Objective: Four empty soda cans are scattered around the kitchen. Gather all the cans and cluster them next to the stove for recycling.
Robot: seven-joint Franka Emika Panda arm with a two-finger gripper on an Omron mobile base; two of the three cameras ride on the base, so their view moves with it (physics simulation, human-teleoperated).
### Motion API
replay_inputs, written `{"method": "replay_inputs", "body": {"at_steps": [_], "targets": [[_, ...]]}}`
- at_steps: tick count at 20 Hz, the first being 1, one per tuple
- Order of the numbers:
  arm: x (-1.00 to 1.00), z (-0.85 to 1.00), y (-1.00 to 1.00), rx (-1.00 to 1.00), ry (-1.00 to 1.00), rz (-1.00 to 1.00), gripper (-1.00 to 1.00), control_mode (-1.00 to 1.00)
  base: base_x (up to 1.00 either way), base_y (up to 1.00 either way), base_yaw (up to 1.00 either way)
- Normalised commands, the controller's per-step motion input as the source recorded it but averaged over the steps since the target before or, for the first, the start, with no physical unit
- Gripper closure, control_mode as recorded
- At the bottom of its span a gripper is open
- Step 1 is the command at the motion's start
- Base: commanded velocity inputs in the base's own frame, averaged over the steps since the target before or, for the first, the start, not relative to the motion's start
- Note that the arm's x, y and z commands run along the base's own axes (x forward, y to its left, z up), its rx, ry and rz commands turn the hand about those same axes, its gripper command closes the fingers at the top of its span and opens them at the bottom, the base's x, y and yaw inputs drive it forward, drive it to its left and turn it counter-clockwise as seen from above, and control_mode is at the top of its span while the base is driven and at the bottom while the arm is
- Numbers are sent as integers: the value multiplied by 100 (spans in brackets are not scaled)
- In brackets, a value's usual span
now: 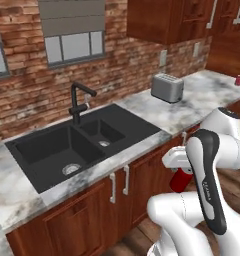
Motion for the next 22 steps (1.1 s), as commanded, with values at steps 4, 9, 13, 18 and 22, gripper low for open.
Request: {"method": "replay_inputs", "body": {"at_steps": [4,9,13,18,22], "targets": [[0,0,0,0,0,0,100,100,5,-39,-38],[0,0,0,0,0,0,100,100,1,-32,-41],[0,0,0,0,0,0,100,100,0,-23,-44],[0,0,0,0,0,0,100,100,0,-20,-44],[0,0,0,0,0,0,100,100,6,-13,-41]]}}
